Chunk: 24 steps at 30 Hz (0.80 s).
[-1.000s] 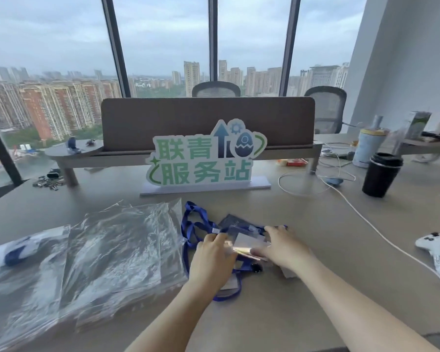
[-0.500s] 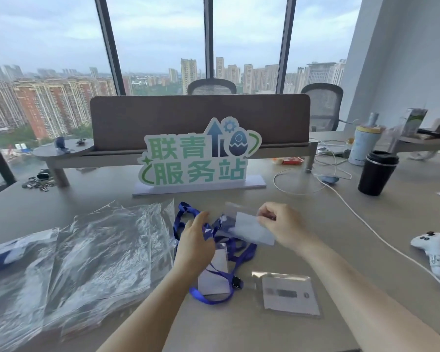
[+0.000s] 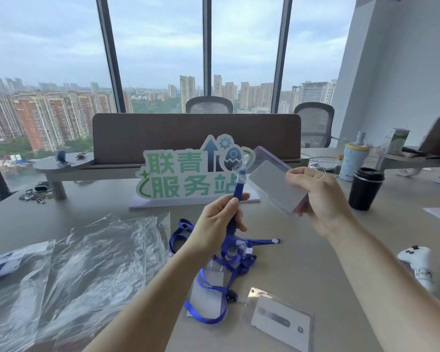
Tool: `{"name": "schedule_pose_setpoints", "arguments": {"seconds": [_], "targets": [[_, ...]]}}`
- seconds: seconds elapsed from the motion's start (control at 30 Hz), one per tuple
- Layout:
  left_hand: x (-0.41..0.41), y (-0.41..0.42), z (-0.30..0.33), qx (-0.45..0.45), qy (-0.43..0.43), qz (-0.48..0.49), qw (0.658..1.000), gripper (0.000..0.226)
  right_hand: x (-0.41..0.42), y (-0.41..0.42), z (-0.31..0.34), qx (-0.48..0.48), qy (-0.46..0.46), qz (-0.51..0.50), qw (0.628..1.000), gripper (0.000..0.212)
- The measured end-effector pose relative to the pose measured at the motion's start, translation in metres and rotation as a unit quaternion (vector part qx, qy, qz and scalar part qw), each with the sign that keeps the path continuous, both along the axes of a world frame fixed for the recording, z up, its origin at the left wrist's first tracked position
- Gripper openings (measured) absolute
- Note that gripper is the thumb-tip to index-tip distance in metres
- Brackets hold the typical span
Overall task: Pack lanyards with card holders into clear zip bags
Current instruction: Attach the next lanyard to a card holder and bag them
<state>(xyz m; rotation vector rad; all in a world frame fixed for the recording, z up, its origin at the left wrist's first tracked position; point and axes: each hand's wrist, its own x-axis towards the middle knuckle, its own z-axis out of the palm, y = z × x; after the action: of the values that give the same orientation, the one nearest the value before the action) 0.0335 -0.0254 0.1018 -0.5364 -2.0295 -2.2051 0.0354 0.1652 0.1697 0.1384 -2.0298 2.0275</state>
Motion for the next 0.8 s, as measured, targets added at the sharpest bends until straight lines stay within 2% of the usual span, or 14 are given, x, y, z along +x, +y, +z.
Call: {"name": "schedule_pose_setpoints", "arguments": {"seconds": [0.13, 0.2, 0.23, 0.3, 0.33, 0.4, 0.47, 0.53, 0.6, 0.67, 0.73, 0.8], "targets": [[0.003, 0.012, 0.013, -0.075, 0.034, 0.027, 0.996, 0.029, 0.002, -0.007, 0.016, -0.131, 0.018, 0.002, 0.991, 0.012], [0.004, 0.016, 0.023, -0.117, 0.047, 0.044, 0.991, 0.030, 0.001, -0.009, 0.028, -0.127, 0.059, -0.020, 0.990, 0.011], [0.003, 0.017, 0.028, -0.134, 0.054, 0.051, 0.988, 0.030, -0.001, -0.010, 0.033, -0.083, 0.087, -0.041, 0.992, 0.010], [0.005, 0.018, 0.037, -0.154, 0.067, 0.049, 0.985, 0.030, -0.004, -0.009, 0.040, 0.072, 0.161, -0.097, 0.980, 0.006], [0.006, 0.018, 0.042, -0.157, 0.071, 0.042, 0.984, 0.031, -0.005, -0.008, 0.041, 0.174, 0.205, -0.131, 0.954, 0.007], [0.012, 0.016, 0.050, -0.164, 0.076, 0.031, 0.983, 0.030, -0.006, -0.003, 0.041, 0.387, 0.256, -0.183, 0.867, 0.016], [0.016, 0.009, 0.058, -0.206, 0.097, 0.057, 0.972, 0.028, -0.001, 0.001, 0.043, 0.530, 0.221, -0.149, 0.805, 0.018], [0.018, -0.001, 0.066, -0.265, 0.133, 0.099, 0.950, 0.023, 0.002, 0.006, 0.043, 0.607, 0.144, -0.044, 0.780, 0.016], [0.018, -0.008, 0.072, -0.293, 0.152, 0.111, 0.937, 0.021, 0.006, 0.012, 0.043, 0.583, 0.065, 0.104, 0.803, 0.011], [0.019, -0.014, 0.074, -0.277, 0.133, 0.086, 0.948, 0.022, 0.010, 0.016, 0.041, 0.488, 0.018, 0.228, 0.843, 0.014], [0.022, -0.017, 0.072, -0.204, 0.096, 0.034, 0.974, 0.023, 0.014, 0.018, 0.039, 0.385, 0.032, 0.286, 0.877, 0.011], [0.024, -0.017, 0.063, -0.128, 0.053, 0.018, 0.990, 0.026, 0.016, 0.015, 0.034, 0.234, 0.060, 0.301, 0.922, 0.010]]}}
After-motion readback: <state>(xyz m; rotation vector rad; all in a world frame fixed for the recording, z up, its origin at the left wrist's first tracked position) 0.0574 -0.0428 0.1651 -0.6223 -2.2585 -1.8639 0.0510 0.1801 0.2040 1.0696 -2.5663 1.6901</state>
